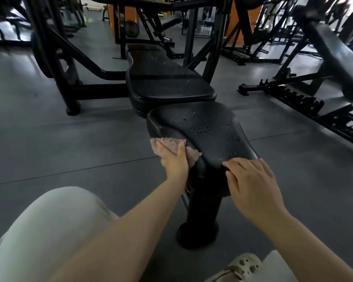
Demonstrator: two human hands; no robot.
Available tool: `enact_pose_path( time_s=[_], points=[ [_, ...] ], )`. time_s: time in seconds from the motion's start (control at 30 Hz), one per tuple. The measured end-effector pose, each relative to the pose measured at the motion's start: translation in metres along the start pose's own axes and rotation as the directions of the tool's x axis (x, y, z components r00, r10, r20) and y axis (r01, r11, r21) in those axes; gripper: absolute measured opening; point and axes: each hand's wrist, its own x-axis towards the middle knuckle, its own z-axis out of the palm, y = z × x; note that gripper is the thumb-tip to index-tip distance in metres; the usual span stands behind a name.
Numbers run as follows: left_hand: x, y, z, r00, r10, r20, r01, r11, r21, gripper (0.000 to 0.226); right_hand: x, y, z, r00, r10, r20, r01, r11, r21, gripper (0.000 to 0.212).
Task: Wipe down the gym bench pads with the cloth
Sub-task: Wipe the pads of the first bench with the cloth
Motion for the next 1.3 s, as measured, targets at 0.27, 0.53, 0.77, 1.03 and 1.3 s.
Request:
enact_pose_path(
  time_s=[0.27, 0.53, 0.77, 1.03, 1.3],
  points=[
    [-0.082, -0.050, 0.029, 0.927, 0.361, 0.103, -0.374, 0.912, 0.171, 0.082, -0.008, 0.007, 0.010, 0.996, 0.085, -0.038, -0.077, 0.981, 0.177, 0.026],
    [-0.034, -0.084, -0.014, 0.351, 0.798, 0.489, -0.839, 0.036, 0.543, 0.102, -0.011, 0.004, 0.010, 0.984, 0.177, -0.002, -0.167, 0.931, 0.324, 0.029],
    [0.012, -0.050, -0.035, -0.226, 0.522, 0.823, -0.647, -0.712, 0.274, 0.098, -0.010, 0.025, 0.010, 0.947, 0.313, -0.069, -0.272, 0.898, 0.345, 0.028],
    [-0.021, -0.052, -0.015, -0.111, 0.563, 0.819, -0.670, -0.651, 0.357, 0.052, -0.021, 0.020, 0.013, 0.827, 0.544, -0.138, -0.432, 0.775, 0.461, 0.030],
    [-0.064, -0.049, 0.036, 0.150, 0.555, 0.818, -0.588, -0.615, 0.525, 0.099, -0.027, -0.007, 0.013, 0.723, 0.665, -0.186, -0.386, 0.612, 0.690, 0.026]
  ],
)
